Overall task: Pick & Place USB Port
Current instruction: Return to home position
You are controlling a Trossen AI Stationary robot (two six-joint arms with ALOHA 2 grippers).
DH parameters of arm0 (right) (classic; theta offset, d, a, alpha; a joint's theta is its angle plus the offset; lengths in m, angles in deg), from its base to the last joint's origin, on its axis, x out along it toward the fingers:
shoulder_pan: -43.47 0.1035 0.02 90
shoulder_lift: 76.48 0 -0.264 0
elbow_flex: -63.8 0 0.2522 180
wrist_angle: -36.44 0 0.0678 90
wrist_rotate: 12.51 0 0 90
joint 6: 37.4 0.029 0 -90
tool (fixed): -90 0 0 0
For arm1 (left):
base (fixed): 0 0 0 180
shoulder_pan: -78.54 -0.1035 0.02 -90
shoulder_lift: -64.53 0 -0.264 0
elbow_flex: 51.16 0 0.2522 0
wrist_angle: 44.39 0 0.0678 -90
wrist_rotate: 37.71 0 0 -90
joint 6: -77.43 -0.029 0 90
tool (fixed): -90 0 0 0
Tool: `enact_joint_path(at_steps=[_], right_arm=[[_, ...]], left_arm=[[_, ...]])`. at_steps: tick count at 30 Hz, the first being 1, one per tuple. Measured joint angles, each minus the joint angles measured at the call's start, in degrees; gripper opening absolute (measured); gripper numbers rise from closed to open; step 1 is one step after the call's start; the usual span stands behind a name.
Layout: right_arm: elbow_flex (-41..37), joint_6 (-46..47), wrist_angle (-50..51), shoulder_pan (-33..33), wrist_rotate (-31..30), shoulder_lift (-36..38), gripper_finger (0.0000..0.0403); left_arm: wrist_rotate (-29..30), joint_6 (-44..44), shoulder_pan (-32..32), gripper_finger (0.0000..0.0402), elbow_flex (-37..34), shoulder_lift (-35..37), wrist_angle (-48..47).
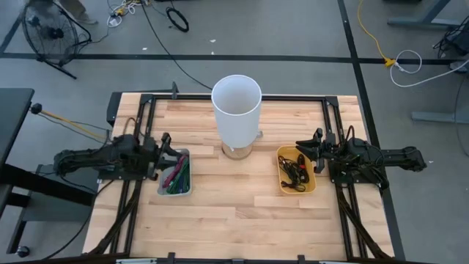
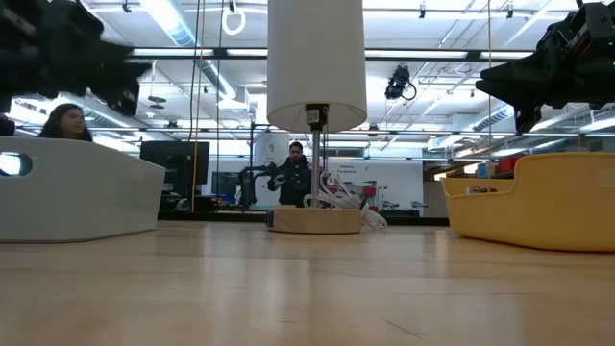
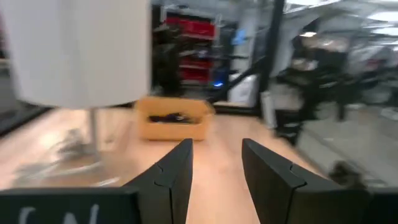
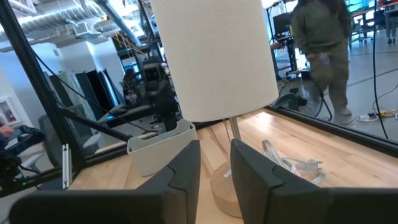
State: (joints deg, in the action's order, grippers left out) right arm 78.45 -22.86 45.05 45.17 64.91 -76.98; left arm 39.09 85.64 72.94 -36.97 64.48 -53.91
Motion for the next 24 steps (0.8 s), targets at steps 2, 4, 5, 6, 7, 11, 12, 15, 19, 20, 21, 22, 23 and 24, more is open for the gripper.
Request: enact_joint_path(at_steps=[2,4,5,6,7,11,12,15,19,20,21,22,23,24], right_arm=[[0.0,0.0,0.0,0.0,0.0,0.0,0.0091],[0.0,0.0,0.0,0.0,0.0,0.0,0.0091],[0.0,0.0,0.0,0.0,0.0,0.0,0.0091],[0.0,0.0,0.0,0.0,0.0,0.0,0.0091],[0.0,0.0,0.0,0.0,-0.1,0.0,0.0091],[0.0,0.0,0.0,0.0,0.0,0.0,0.0091],[0.0,0.0,0.0,0.0,0.0,0.0,0.0091],[0.0,0.0,0.0,0.0,0.0,0.0,0.0091],[0.0,0.0,0.0,0.0,0.0,0.0,0.0091],[0.0,0.0,0.0,0.0,0.0,0.0,0.0091],[0.0,0.0,0.0,0.0,0.0,0.0,0.0091],[0.0,0.0,0.0,0.0,0.0,0.0,0.0091],[0.0,0.0,0.0,0.0,0.0,0.0,0.0091],[0.0,0.0,0.0,0.0,0.0,0.0,0.0091]], left_arm=[[3.0,-3.9,-0.5,0.0144,0.0,-0.1,-0.9],[6.8,-6.6,-0.7,0.0144,0.0,0.0,-1.2],[8.2,-7.1,-0.7,0.0144,0.0,-0.1,-1.4],[9.0,-7.4,-0.7,0.0144,0.0,0.0,-1.5],[9.5,-8.0,-0.7,0.0144,0.0,0.0,-1.6],[10.1,-8.8,-0.2,0.0144,0.0,0.0,-1.8],[10.1,-8.9,0.0,0.0144,0.0,0.0,-1.8],[10.1,-8.8,0.5,0.0144,0.0,0.0,-1.5],[10.2,-8.8,0.6,0.0144,0.0,-0.3,-1.2],[10.2,-8.8,0.6,0.0144,0.0,-0.3,-1.2],[10.2,-8.8,0.6,0.0144,0.0,-0.3,-1.2],[10.2,-8.8,0.6,0.0144,0.0,-0.3,-1.2],[10.2,-8.8,0.6,0.0144,0.0,-0.3,-1.1],[10.2,-8.8,0.6,0.0144,0.0,-0.3,-1.1]])
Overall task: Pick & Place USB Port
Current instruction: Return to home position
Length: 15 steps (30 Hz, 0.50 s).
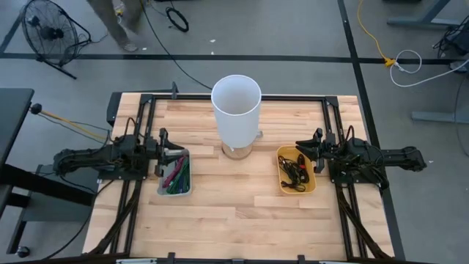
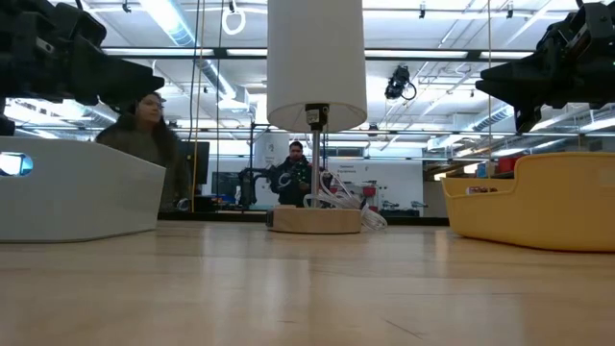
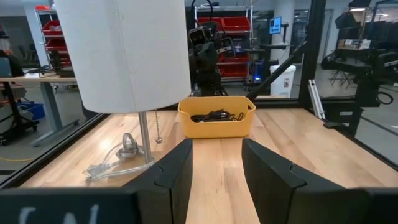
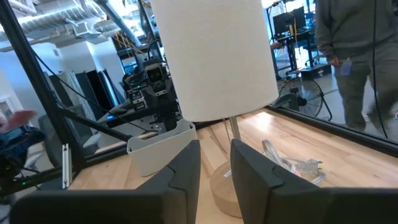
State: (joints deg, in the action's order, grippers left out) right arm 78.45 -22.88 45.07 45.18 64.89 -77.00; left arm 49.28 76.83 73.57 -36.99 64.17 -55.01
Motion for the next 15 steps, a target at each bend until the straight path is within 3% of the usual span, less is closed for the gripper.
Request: enact_joint_path(at_steps=[15], right_arm=[[0.0,0.0,0.0,0.0,0.0,0.0,0.0091]], left_arm=[[0.0,0.0,0.0,0.0144,0.0,0.0,0.4]])
